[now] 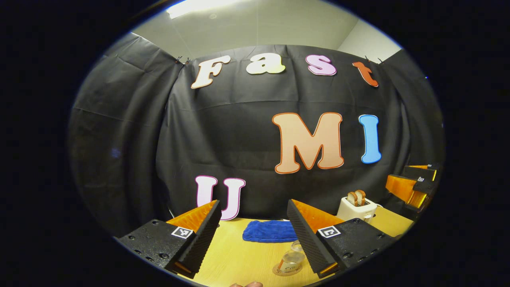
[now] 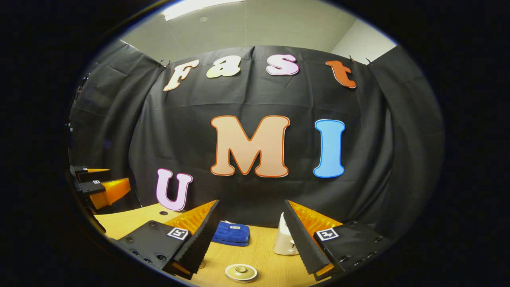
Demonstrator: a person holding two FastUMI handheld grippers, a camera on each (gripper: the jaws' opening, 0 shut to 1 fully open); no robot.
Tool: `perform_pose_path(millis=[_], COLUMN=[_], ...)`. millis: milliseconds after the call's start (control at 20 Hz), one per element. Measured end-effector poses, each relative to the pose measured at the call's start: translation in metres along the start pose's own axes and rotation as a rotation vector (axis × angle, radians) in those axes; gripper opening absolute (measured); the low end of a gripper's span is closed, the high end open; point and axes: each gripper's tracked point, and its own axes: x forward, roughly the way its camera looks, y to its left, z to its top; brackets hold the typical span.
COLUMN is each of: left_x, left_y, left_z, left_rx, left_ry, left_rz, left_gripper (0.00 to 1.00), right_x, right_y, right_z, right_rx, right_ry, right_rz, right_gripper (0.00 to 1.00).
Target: Open the teacup lid with one hand, grasp the water bottle and pour water into the teacup with the other hand; after pouring, place the water bottle on the coaster and then close the teacup lid.
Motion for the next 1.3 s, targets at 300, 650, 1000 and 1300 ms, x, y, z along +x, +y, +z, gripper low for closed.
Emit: perform_pose_path(millis=[300,650,1000,1300], left_x=[-0.013,-0.026,-0.035,-0.04], left_y=[0.015,0.03,0.035,0.042], left_z=[-0.002,-0.001,-0.002,-0.004], left_rx=[0.002,0.021,0.042,0.049], left_ry=[0.01,0.015,0.023,0.04], left_rz=[0.03,0.073,0.092,0.111], left_gripper=[0.97,0.97,0.97,0.97], right_x=[0.01,0.013,0.014,0.016], right_y=[0.006,0.01,0.021,0.03], right_z=[-0.072,-0.134,-0.193,-0.236], right_rx=[-0.059,-0.07,-0.053,-0.083], right_ry=[0.149,0.285,0.432,0.528], right_rz=[0.023,0.055,0.111,0.147], right_gripper=[1.0,0.95,1.0,0.98])
